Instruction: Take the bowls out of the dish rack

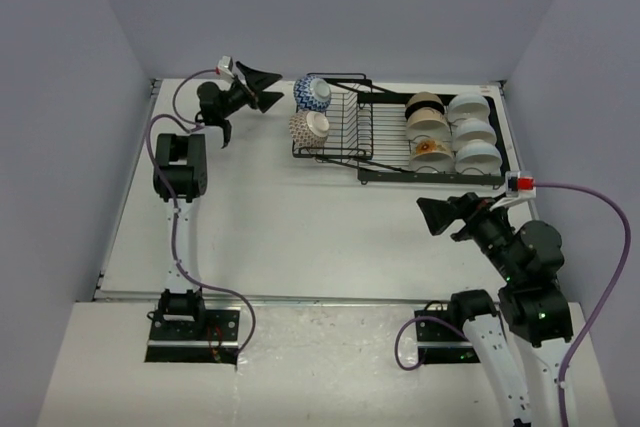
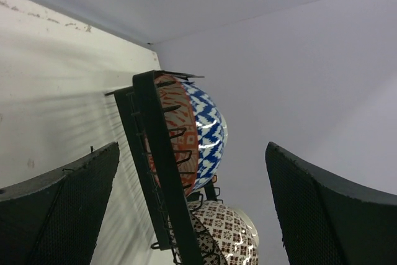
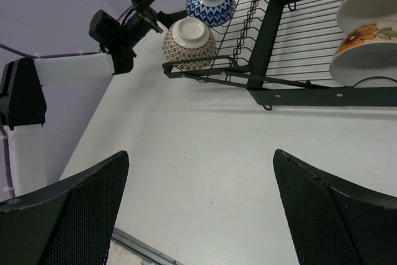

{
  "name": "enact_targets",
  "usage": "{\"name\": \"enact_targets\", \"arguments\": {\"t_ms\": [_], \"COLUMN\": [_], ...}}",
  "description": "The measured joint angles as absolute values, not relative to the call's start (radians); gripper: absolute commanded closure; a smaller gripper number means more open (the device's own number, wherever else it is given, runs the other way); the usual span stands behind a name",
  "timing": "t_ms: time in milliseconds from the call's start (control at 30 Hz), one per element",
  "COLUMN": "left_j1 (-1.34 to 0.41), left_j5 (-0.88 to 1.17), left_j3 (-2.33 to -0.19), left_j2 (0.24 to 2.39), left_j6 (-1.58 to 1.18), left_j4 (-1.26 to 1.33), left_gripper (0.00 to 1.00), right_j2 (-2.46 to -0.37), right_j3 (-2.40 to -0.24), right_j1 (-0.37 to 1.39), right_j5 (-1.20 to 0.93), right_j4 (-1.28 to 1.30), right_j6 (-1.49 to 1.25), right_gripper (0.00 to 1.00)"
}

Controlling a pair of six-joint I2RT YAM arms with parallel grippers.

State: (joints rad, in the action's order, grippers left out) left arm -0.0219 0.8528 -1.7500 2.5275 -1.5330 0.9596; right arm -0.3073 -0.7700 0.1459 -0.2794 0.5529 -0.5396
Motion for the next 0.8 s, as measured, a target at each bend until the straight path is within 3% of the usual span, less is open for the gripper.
{"name": "enact_targets", "arguments": {"t_ms": [467,800], "left_j1": [-0.062,-0.088], "left_j5": [0.888,0.889], "left_j3": [-1.932,-1.947], "left_j2": [2.624,2.644], "left_j6": [-1.705,-1.800], "left_j4": [1.074,1.129], "left_gripper": [0.02,0.06], "right_j2": [-0.332,-0.322], "right_j3": [-0.770,-0.778], "right_j1": [0.146,0.146], "right_j5": [-0.278,-0.260], "right_j4": [0.554,0.570], "right_j6": [-0.539,-0.539], "right_gripper": [0.01,0.01]}}
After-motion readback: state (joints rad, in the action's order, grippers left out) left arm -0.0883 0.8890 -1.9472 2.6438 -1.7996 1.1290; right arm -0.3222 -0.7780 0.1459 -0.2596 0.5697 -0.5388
